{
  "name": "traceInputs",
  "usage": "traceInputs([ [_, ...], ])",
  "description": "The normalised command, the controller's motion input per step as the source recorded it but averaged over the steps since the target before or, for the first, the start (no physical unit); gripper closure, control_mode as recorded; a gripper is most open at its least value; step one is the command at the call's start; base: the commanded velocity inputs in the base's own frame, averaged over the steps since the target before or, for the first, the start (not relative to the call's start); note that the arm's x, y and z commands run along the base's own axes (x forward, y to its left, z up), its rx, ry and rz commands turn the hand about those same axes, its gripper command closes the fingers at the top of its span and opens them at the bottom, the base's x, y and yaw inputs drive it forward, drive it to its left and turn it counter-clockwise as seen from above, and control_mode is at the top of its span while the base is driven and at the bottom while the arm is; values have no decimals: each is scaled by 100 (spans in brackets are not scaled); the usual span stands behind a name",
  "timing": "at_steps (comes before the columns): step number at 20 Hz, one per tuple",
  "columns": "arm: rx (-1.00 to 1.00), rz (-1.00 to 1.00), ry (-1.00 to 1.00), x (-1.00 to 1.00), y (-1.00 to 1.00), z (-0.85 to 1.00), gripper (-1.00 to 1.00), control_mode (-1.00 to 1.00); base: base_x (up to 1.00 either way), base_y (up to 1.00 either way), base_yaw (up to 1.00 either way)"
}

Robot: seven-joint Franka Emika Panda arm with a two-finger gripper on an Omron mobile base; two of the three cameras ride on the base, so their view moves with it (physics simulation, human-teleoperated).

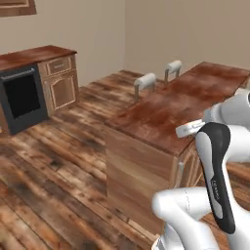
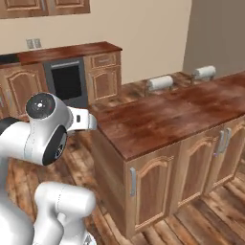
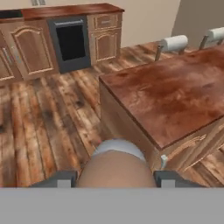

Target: Pick the egg and butter from the fridge and place them by the bowl for mixing.

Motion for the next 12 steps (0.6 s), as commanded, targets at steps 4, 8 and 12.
traceInputs([
  [4,0,0,0,0,0,0,100,100,0,0,75],
  [8,0,0,0,0,0,0,100,100,0,0,71],
  [12,0,0,0,0,0,0,100,100,0,0,65],
])
